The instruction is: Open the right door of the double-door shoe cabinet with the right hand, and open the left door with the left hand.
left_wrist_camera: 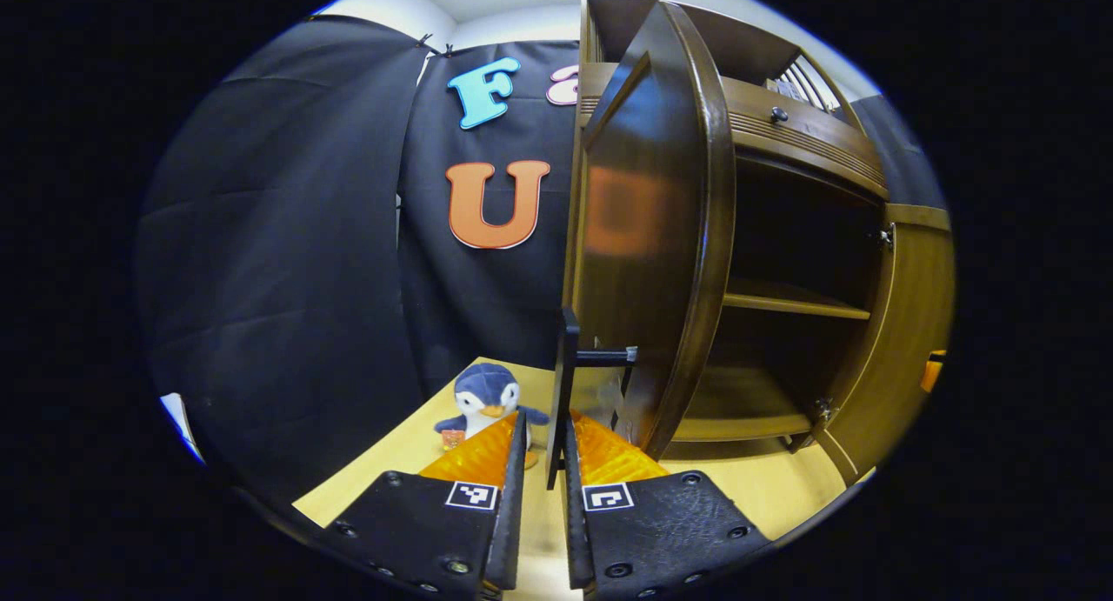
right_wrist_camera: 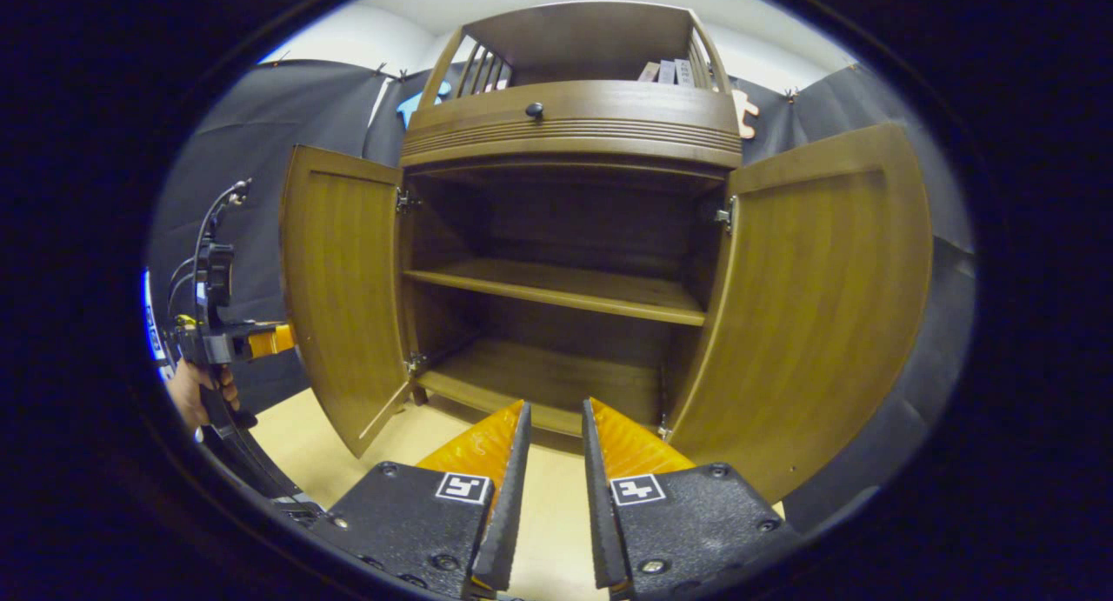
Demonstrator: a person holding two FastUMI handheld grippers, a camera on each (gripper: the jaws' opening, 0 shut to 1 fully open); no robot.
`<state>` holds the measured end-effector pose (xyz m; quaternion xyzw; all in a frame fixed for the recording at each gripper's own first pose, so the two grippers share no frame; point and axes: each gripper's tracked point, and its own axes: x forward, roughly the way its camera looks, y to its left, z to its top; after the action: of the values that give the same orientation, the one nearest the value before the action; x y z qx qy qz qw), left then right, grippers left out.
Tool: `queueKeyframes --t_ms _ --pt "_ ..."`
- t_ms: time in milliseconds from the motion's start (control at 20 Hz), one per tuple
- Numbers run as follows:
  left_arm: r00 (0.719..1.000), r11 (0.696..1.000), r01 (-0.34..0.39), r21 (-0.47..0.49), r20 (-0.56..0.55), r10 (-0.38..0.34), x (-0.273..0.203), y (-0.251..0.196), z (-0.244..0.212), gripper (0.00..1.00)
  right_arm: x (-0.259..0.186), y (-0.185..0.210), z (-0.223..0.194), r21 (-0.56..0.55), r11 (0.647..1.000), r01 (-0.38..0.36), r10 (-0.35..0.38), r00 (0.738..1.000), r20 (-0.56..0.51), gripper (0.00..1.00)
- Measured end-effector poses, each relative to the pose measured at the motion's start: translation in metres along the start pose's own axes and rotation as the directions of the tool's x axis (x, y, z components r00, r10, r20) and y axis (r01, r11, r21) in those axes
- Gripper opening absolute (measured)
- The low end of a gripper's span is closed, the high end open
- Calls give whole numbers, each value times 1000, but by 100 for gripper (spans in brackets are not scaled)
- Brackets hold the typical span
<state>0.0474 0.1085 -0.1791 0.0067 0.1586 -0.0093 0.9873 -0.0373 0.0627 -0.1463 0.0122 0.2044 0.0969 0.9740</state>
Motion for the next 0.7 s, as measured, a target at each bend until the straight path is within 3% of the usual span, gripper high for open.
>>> queueKeyframes --t_ms 150,250,300,350,500,550,700 --pt "1000 1000 4 8 0 -4 -5 11 0 22 9 5 7 -10 1000 -5 5 1000 3 37" --pt "1000 1000 3 17 2 -3 -8 19 -1 22 15 8 8 -11 1000 -8 9 1000 2 45" --pt "1000 1000 -6 20 5 6 -9 25 0 22 17 9 9 -8 1000 -10 10 1000 -1 40" --pt "1000 1000 -18 23 9 18 -12 32 0 21 19 10 7 -6 1000 -10 10 1000 -5 41" --pt "996 996 -84 32 15 84 -19 58 2 21 25 9 10 1 1000 -1 1 1000 -9 57" --pt "994 994 -107 30 22 107 -23 67 4 22 26 8 12 5 1000 1 -1 1000 -1 52" --pt "987 988 -154 5 39 154 -34 84 13 21 29 3 20 16 1000 13 -13 1000 24 58"
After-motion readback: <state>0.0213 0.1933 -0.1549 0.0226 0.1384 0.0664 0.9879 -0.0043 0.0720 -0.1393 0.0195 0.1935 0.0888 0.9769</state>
